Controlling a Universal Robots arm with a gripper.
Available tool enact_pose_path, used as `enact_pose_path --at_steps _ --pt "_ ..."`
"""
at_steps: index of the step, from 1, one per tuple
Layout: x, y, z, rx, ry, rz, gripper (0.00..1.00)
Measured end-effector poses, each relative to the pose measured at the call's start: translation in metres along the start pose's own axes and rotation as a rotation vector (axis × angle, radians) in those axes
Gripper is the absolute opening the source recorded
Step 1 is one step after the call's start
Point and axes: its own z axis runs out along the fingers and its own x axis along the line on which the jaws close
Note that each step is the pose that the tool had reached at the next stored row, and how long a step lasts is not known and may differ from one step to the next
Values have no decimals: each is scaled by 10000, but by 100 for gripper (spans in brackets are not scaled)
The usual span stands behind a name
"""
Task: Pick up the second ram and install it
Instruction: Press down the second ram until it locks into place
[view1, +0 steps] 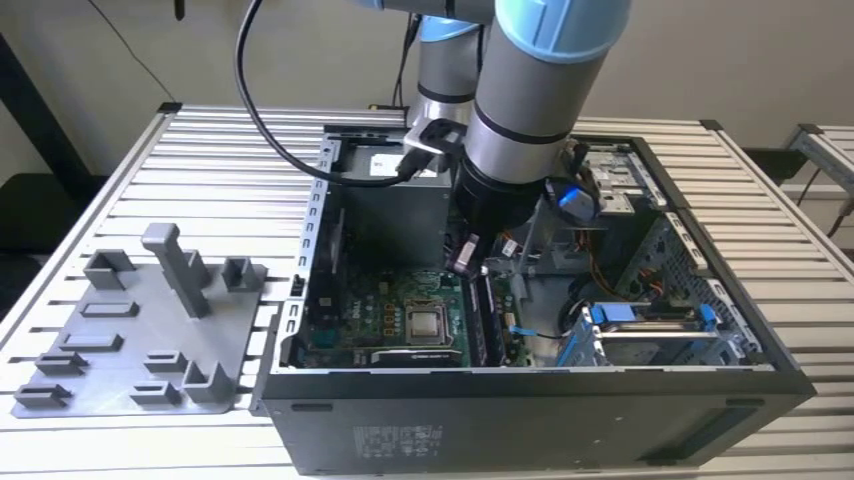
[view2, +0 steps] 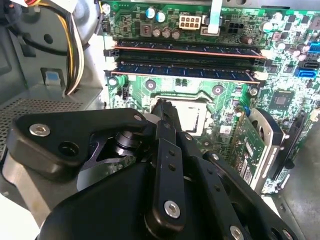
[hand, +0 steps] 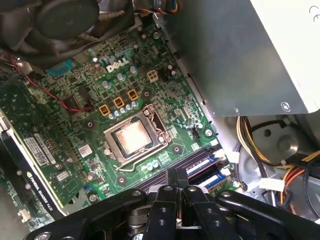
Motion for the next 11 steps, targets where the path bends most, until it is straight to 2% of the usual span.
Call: enact_pose_path --at_steps 2,3,5,8,11 --pt "0 0 2 -25 -6 -249 11" --pt "0 0 2 1 -16 -366 11" --pt "0 -1 3 91 -52 -642 11" --pt "1 -1 7 331 -162 -1059 11" --pt "1 -1 13 472 -219 -1434 11"
